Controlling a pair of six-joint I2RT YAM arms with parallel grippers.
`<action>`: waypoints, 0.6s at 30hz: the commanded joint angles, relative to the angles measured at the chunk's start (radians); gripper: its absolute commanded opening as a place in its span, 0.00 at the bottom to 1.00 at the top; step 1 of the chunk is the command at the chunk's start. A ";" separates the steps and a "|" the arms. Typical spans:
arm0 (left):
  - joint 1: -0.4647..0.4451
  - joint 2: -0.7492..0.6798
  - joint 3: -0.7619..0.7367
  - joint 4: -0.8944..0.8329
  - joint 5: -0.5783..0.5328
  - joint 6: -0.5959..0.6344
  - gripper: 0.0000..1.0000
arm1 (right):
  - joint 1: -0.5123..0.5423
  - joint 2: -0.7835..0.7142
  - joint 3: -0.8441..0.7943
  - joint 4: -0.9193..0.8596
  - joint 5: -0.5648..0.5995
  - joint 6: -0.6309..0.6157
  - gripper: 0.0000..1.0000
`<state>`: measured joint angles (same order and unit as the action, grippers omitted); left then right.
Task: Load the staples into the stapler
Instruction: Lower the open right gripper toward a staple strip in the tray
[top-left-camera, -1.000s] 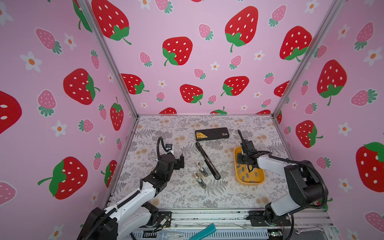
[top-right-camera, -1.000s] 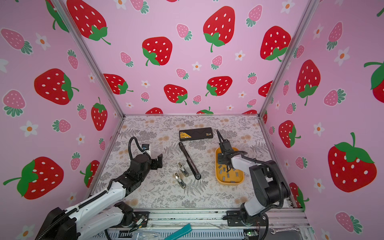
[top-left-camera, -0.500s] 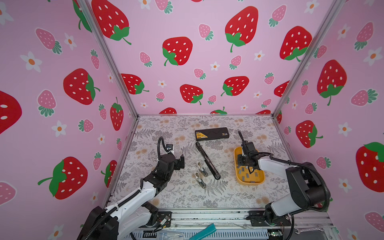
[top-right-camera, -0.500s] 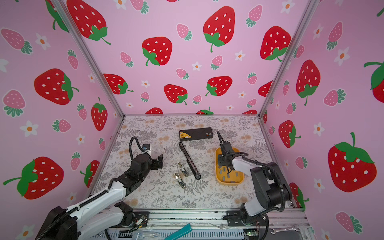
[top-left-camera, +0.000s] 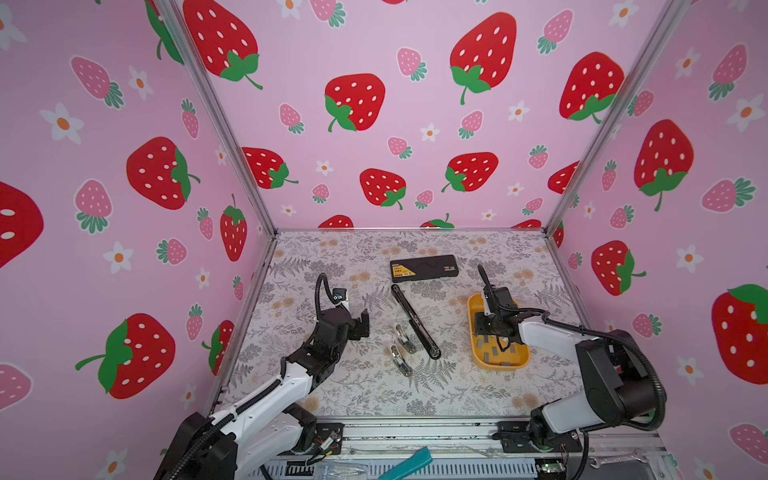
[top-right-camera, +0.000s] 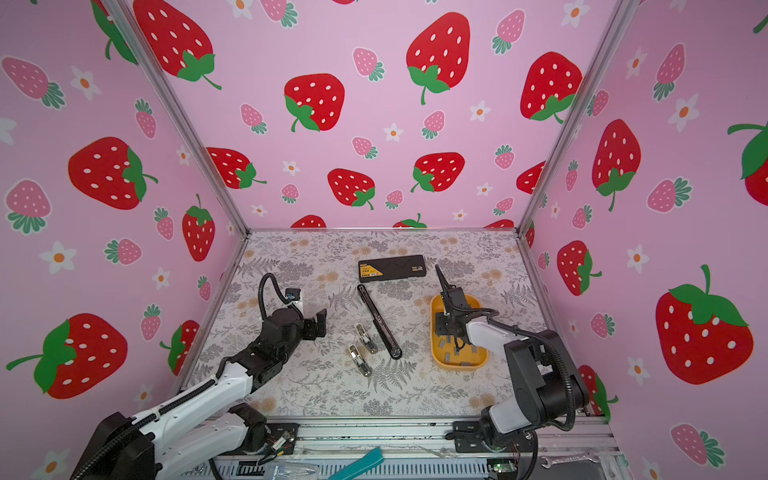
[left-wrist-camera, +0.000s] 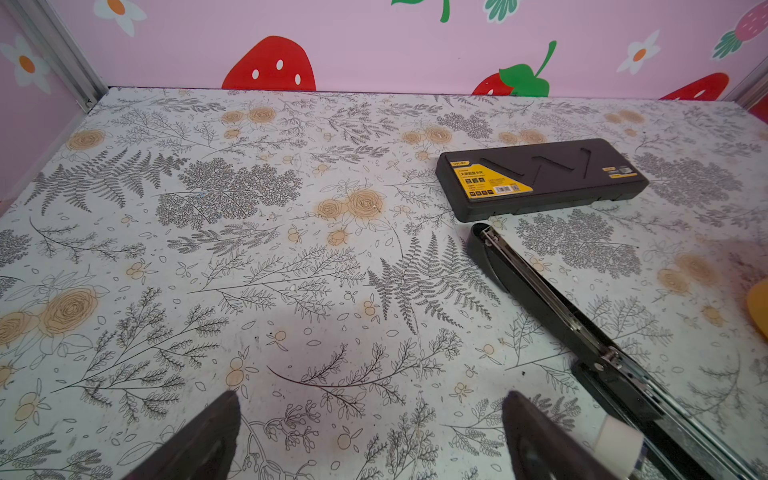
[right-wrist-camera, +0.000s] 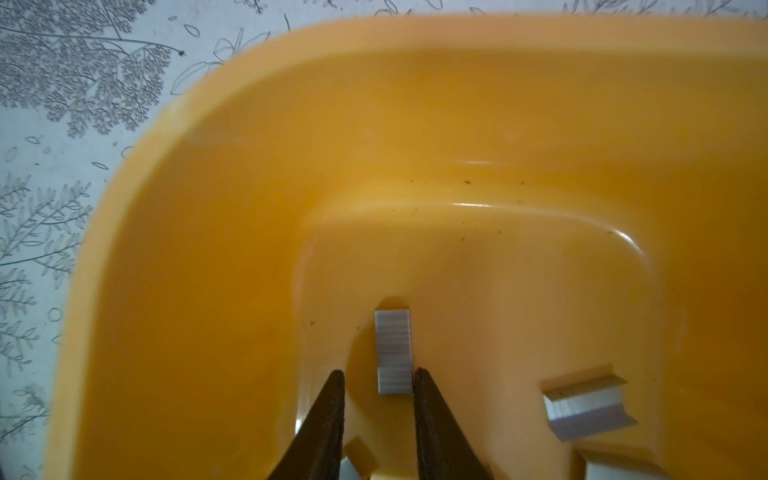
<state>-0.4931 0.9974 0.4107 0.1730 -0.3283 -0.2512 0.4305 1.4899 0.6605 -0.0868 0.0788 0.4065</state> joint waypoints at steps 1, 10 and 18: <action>0.004 0.005 0.043 -0.003 0.000 -0.010 0.99 | -0.005 -0.032 0.000 -0.026 0.045 0.010 0.31; 0.005 0.005 0.043 -0.004 -0.005 -0.009 0.99 | -0.002 0.034 0.078 -0.043 0.055 -0.011 0.33; 0.004 0.008 0.046 -0.003 -0.003 -0.014 0.99 | 0.011 0.079 0.094 -0.039 0.065 -0.013 0.32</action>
<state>-0.4931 0.9977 0.4110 0.1734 -0.3286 -0.2520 0.4355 1.5440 0.7341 -0.1062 0.1295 0.3977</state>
